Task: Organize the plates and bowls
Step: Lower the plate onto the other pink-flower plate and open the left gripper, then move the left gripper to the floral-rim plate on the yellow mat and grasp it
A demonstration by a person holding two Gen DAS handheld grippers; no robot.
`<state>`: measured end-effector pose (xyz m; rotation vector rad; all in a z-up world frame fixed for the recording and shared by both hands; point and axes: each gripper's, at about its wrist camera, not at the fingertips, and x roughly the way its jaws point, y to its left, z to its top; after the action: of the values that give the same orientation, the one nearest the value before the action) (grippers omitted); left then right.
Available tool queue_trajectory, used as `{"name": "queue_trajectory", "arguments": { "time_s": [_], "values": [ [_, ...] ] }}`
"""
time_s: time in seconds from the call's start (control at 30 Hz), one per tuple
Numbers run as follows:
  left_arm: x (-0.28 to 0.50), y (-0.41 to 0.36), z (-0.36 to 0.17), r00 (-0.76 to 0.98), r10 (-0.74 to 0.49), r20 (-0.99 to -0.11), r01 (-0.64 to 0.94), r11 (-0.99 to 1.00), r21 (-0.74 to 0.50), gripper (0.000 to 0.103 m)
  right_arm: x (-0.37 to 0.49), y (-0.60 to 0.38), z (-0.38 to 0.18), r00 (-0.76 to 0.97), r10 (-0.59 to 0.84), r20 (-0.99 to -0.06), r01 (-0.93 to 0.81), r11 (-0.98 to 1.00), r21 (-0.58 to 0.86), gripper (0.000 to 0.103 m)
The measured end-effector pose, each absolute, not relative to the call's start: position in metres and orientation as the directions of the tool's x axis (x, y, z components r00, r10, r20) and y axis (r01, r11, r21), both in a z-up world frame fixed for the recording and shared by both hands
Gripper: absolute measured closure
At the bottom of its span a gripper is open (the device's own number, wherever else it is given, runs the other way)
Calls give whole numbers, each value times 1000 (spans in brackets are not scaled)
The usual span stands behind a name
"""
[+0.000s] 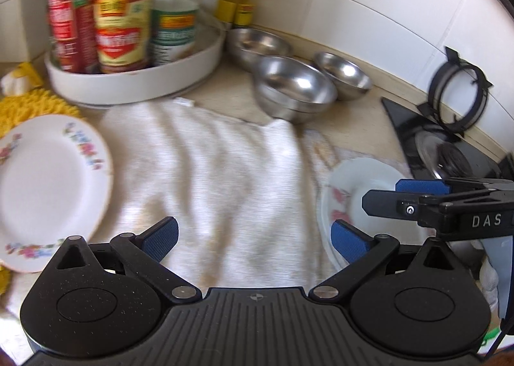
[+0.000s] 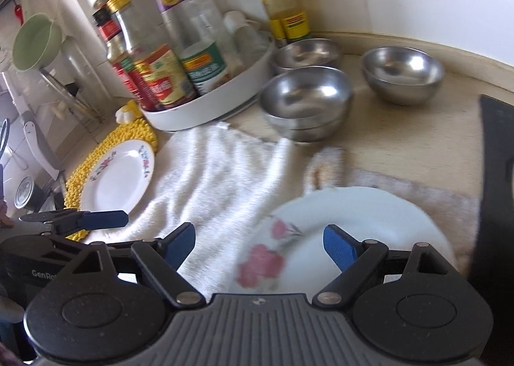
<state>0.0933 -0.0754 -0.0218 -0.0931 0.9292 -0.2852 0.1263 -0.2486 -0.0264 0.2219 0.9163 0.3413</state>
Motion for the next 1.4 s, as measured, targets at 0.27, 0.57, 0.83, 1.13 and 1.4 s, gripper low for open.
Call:
{"name": "queue_trajectory", "arguments": {
  "time_s": [0.27, 0.57, 0.83, 1.13, 1.4],
  "values": [
    [87, -37, -19, 586, -232, -777, 132, 973, -190, 1, 141, -210, -24, 537, 414, -735, -253, 910, 328, 14],
    [90, 2, -17, 600, -190, -777, 72, 980, -184, 1, 160, -170, -25, 512, 435, -740, -298, 899, 322, 14],
    [96, 38, -16, 608, -155, -778, 32, 985, -172, 0, 181, -128, -27, 491, 465, -736, -331, 882, 336, 14],
    [109, 88, -21, 616, -74, -785, -38, 992, -123, 0, 208, -75, -41, 449, 506, -737, -372, 855, 361, 14],
    [125, 123, -32, 599, -35, -800, -65, 994, -92, 0, 224, -43, -64, 408, 499, -765, -339, 860, 380, 15]
  ]
}}
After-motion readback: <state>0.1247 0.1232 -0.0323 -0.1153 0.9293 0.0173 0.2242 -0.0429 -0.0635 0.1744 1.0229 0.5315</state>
